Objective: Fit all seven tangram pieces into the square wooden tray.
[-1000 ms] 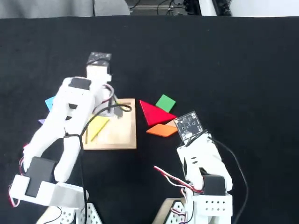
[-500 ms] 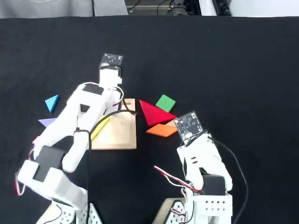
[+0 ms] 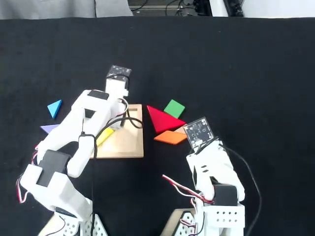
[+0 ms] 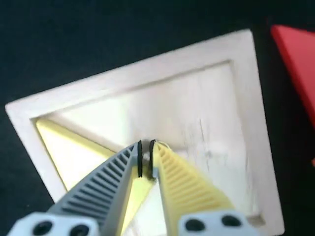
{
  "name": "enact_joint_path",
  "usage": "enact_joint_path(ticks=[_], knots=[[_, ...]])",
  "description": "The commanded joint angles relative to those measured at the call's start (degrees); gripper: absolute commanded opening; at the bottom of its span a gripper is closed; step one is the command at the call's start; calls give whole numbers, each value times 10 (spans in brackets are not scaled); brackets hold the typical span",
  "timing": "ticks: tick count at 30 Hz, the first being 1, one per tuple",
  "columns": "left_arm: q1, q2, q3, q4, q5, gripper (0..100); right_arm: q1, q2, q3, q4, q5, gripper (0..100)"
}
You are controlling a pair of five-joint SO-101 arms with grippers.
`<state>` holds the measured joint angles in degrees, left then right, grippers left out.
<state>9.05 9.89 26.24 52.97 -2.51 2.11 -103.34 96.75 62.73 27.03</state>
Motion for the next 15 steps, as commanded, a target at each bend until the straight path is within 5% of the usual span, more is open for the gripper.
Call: enact_joint_path(ticks=[1,15], knots=[[-25,-19,-9,34,-40,62,-7,-47,-2,4,7,194],[-80,-166,-109,155,-40,62,-5,-47,-2,4,7,194]])
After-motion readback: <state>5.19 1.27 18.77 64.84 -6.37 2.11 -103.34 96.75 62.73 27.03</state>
